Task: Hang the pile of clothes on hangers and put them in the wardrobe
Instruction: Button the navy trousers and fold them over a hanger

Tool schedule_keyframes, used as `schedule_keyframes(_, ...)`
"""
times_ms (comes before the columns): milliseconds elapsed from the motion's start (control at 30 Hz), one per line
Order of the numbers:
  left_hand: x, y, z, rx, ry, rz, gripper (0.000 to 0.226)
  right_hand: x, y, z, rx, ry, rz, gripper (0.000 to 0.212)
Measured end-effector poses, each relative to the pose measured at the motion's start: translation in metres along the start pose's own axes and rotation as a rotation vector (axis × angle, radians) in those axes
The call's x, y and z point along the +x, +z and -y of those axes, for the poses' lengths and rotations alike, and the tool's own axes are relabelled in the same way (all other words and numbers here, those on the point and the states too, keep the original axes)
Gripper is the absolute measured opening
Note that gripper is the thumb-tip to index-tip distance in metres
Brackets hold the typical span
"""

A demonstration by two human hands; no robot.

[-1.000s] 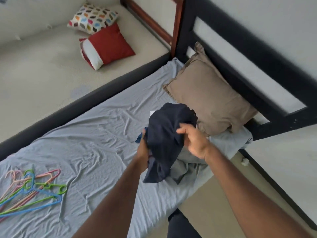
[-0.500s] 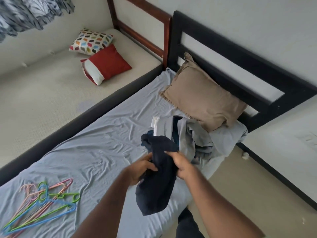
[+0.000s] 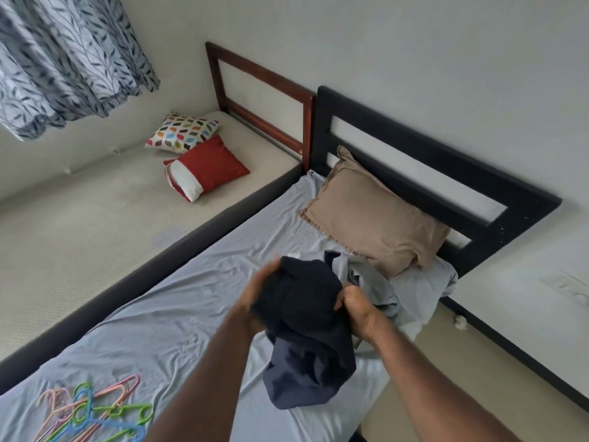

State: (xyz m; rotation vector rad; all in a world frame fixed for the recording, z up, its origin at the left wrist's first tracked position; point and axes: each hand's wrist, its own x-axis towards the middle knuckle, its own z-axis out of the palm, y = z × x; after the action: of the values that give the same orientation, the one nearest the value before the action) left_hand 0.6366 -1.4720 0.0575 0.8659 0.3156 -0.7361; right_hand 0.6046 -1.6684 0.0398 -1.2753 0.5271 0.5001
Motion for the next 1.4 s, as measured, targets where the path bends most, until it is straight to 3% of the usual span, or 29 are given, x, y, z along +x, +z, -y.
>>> schedule_keyframes(33, 0.008, 0.013, 0.001, 0.106, 0.003, -0.04, 0.043, -0.001, 0.006, 0.004, -0.038, -0.059, -0.054, 0.019)
schedule_keyframes(100, 0.024, 0.038, 0.006, 0.306, 0.071, -0.275, 0.042, -0.002, 0.016, 0.006, -0.145, -0.237, -0.23, 0.029)
schedule_keyframes(200, 0.038, 0.064, 0.018, 0.184, 0.141, -0.412, 0.051, -0.017, 0.019, 0.002, -0.279, -0.528, -0.443, 0.042)
schedule_keyframes(267, 0.037, 0.076, 0.023, 0.03, 0.182, -0.488, 0.058, -0.027, 0.006, 0.001, -0.259, -0.672, -0.284, 0.051)
schedule_keyframes(367, 0.038, 0.083, 0.024, -0.045, 0.208, -0.511, 0.056, -0.042, -0.007, 0.001, -0.457, -0.647, 0.206, 0.077)
schedule_keyframes(433, 0.038, 0.086, 0.023, -0.039, 0.164, -0.475, 0.048, -0.037, -0.012, -0.002, -0.635, -0.611, 0.194, 0.09)
schedule_keyframes(467, 0.035, 0.087, 0.021, -0.048, 0.132, -0.415, 0.046, -0.032, -0.012, 0.0, -0.658, -0.615, 0.087, 0.088)
schedule_keyframes(533, 0.027, 0.082, 0.016, -0.047, 0.097, -0.283, 0.025, -0.025, -0.008, 0.01, -0.566, -0.61, -0.135, 0.063)
schedule_keyframes(633, 0.018, 0.057, 0.005, -0.002, 0.078, -0.248, 0.022, -0.017, -0.012, 0.029, -0.345, -0.546, -0.257, 0.027)
schedule_keyframes(700, 0.015, 0.029, -0.003, 0.205, 0.111, -0.339, 0.022, -0.021, -0.011, 0.047, -0.157, -0.479, -0.178, 0.018)
schedule_keyframes(800, 0.014, -0.011, -0.009, 0.815, 0.197, -0.373, 0.066, -0.038, -0.008, 0.081, -0.093, -0.388, 0.014, 0.021)
schedule_keyframes(867, 0.01, -0.025, -0.012, 1.138, 0.228, -0.369, 0.084, -0.052, -0.005, 0.105, -0.125, -0.318, 0.141, 0.027)
schedule_keyframes(967, 0.005, -0.037, -0.031, 1.182, 0.237, -0.382, 0.094, -0.07, 0.002, 0.131, -0.1, -0.246, 0.244, 0.033)
schedule_keyframes(1133, -0.005, -0.041, -0.06, 1.548, 0.047, -0.094, 0.077, -0.096, 0.013, 0.161, 0.054, -0.24, 0.292, 0.034)
schedule_keyframes(1267, 0.001, -0.007, -0.061, 1.599, 0.332, 0.078, 0.109, -0.11, 0.021, 0.174, 0.088, -0.274, 0.207, 0.029)
schedule_keyframes(1400, 0.009, 0.034, -0.062, 1.875, 0.206, 0.279, 0.095, -0.119, 0.025, 0.181, 0.112, -0.342, 0.175, 0.03)
